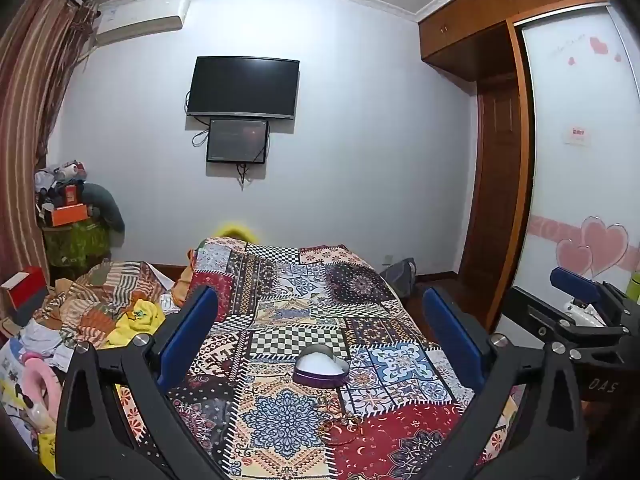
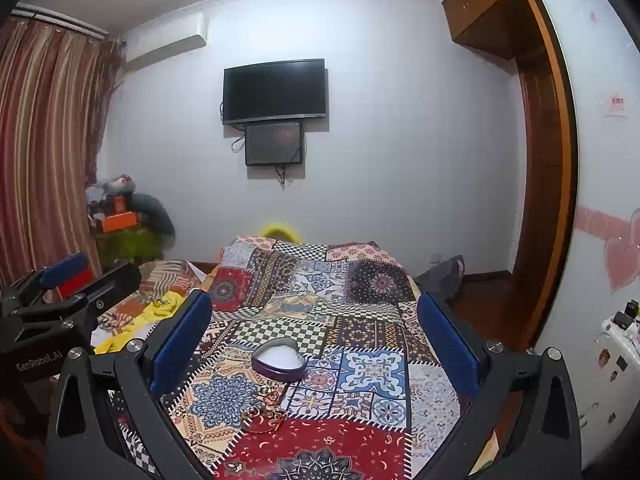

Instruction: Organize jewelry

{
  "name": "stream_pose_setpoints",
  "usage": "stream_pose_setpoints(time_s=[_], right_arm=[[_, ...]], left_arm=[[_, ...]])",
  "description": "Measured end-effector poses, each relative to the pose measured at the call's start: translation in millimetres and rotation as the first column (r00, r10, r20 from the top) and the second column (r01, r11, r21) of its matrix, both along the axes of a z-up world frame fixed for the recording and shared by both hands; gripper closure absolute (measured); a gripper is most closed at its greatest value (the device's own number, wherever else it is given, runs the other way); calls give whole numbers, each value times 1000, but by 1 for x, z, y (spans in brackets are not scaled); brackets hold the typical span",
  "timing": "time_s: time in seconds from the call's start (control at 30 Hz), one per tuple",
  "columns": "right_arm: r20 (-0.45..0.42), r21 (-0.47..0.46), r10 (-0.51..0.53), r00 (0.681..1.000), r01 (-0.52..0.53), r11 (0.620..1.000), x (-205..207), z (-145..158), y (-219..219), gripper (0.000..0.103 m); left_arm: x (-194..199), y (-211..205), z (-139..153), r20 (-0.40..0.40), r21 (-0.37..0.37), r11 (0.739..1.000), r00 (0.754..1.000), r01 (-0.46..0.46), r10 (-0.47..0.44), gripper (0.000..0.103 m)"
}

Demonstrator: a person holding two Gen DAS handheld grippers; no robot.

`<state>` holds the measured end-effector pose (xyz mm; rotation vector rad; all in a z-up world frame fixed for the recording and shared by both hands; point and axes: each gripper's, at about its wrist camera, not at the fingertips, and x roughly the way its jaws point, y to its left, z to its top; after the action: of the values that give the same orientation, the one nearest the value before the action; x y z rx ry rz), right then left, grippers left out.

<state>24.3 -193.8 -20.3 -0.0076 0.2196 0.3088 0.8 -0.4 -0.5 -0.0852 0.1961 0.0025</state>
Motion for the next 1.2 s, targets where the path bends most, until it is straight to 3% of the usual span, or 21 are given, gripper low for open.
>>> stream_pose_setpoints(time_s=[0.37,1.2], right_arm=[[-1,4,-7,1000,7,1000,-5,-1,5,1],[-21,7,-2,1000,2,1000,5,-3,0,1]], left_arm=[[9,4,-12,-20,-5,1000,1000,11,-11,0],[6,2,-9,-33,-10,1000,999,2,-2,0]])
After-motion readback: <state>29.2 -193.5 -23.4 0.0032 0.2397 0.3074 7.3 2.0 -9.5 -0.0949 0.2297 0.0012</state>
